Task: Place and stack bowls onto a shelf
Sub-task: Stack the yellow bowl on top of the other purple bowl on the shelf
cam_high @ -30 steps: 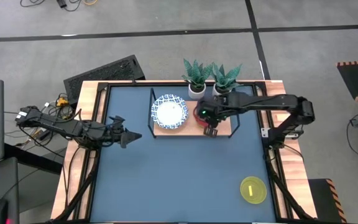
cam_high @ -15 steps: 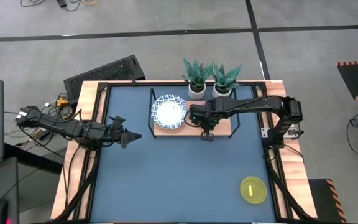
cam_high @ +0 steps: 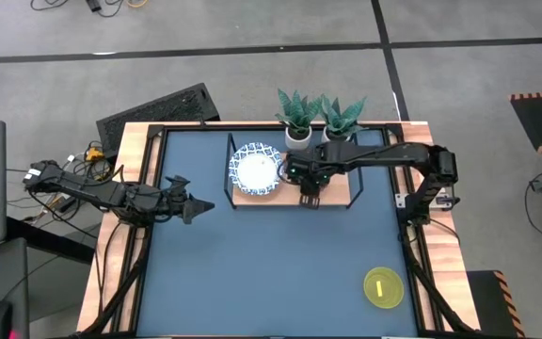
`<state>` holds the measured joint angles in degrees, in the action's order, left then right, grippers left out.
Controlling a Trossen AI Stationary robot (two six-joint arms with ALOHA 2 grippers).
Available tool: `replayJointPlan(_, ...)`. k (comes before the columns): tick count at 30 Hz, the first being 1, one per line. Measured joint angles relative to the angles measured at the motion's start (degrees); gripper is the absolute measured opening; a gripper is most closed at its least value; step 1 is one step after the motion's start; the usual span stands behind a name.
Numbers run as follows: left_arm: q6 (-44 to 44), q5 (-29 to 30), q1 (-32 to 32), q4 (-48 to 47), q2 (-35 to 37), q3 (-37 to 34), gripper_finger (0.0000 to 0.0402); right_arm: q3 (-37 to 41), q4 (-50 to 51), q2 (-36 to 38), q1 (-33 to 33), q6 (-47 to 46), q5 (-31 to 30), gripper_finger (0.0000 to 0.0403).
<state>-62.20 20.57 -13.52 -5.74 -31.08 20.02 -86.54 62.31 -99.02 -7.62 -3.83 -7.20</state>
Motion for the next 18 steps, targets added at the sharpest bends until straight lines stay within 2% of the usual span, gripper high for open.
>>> replayJointPlan(4, 0.0, 0.1, 0.0, 0.0, 0.0, 0.0, 0.0009, -7.7, 6.3, 0.1, 1.6, -8.0, 2.0, 0.022)
replayJointPlan(6, 0.0, 0.1, 0.0, 0.0, 0.0, 0.0, 0.0009, -10.2, 9.1, 1.1, 4.4, -16.3, 2.8, 0.0223)
replayJointPlan(8, 0.0, 0.1, 0.0, -0.1, 0.0, 0.0, 0.0009, -10.7, 10.6, 2.1, 8.5, -28.5, 2.5, 0.0223)
replayJointPlan(13, 0.0, 0.2, 0.0, -1.8, 0.0, 0.0, 0.0009, -8.2, 13.6, 3.9, 22.7, -60.2, 1.2, 0.0221)
replayJointPlan(18, 0.0, 0.2, 0.0, -2.5, 0.0, 0.0, 0.0009, -5.8, 13.8, 1.7, 38.5, -82.1, 1.1, 0.0221)
